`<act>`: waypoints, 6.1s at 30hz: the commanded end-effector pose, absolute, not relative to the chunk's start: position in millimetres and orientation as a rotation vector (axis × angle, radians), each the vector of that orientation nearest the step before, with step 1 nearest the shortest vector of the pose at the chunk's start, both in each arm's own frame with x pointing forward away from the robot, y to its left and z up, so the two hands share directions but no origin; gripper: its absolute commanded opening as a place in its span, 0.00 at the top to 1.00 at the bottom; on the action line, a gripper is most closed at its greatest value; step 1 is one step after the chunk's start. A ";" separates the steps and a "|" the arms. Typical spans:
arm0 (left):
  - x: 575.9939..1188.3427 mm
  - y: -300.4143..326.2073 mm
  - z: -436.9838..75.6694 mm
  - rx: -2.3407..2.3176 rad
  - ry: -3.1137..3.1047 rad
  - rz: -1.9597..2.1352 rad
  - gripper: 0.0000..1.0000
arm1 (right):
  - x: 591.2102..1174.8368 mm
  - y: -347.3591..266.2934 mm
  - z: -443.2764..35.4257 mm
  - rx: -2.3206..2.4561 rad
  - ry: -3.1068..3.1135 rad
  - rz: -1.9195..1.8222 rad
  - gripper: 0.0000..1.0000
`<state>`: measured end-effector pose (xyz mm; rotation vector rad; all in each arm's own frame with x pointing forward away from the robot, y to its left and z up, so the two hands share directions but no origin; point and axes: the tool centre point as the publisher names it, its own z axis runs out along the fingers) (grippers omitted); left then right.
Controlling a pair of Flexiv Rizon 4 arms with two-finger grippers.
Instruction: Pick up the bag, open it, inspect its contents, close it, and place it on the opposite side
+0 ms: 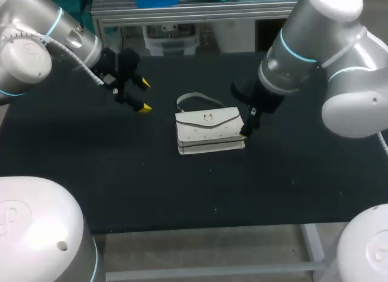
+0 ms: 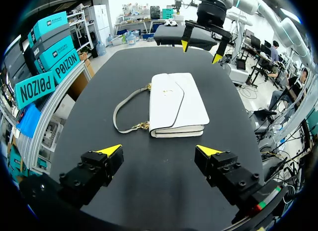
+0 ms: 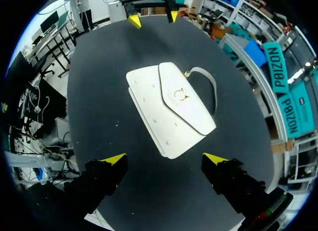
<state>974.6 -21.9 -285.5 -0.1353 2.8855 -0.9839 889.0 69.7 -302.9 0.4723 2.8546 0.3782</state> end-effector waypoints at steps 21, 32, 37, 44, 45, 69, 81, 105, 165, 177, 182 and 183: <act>977.1 -68.9 -300.8 0.360 2.668 -1.049 0.00 | 899.0 76.6 -362.4 -0.053 2.391 0.164 0.00; 980.4 -89.9 -299.8 0.504 2.685 -1.079 0.00 | 921.5 89.7 -375.3 -0.136 2.351 0.166 0.23; 981.4 -92.2 -304.9 0.537 2.701 -1.076 0.00 | 934.0 95.5 -372.7 -0.162 2.330 0.153 0.44; 982.2 -94.2 -308.4 0.572 2.702 -1.093 0.00 | 944.1 101.2 -379.0 -0.218 2.331 0.162 0.54; 982.4 -94.4 -308.7 0.585 2.703 -1.104 0.00 | 945.0 101.2 -380.3 -0.220 2.333 0.165 0.54; 954.1 -112.2 -312.1 0.811 2.358 -1.200 0.00 | 934.1 112.0 -390.2 -0.087 2.331 0.087 1.00; 951.5 -132.8 -313.5 0.942 2.277 -1.129 0.00 | 931.6 126.1 -391.2 -0.047 2.331 0.108 1.00; 969.4 -149.1 -352.2 1.013 2.191 -0.922 0.47 | 939.6 125.3 -392.7 -0.063 2.353 0.198 1.00; 1015.4 -134.4 -333.9 0.548 2.523 -1.017 0.58 | 941.8 133.1 -406.9 -0.292 2.465 0.232 1.00; 1036.8 -143.6 -353.2 0.484 2.553 -0.963 0.64 | 943.0 135.5 -406.8 -0.308 2.468 0.235 1.00; 1048.6 -142.3 -354.7 0.426 2.579 -0.954 0.71 | 943.1 135.7 -406.7 -0.315 2.467 0.234 1.00; 1050.6 -141.8 -354.4 0.418 2.586 -0.952 0.71 | 943.1 135.7 -406.8 -0.315 2.468 0.233 1.00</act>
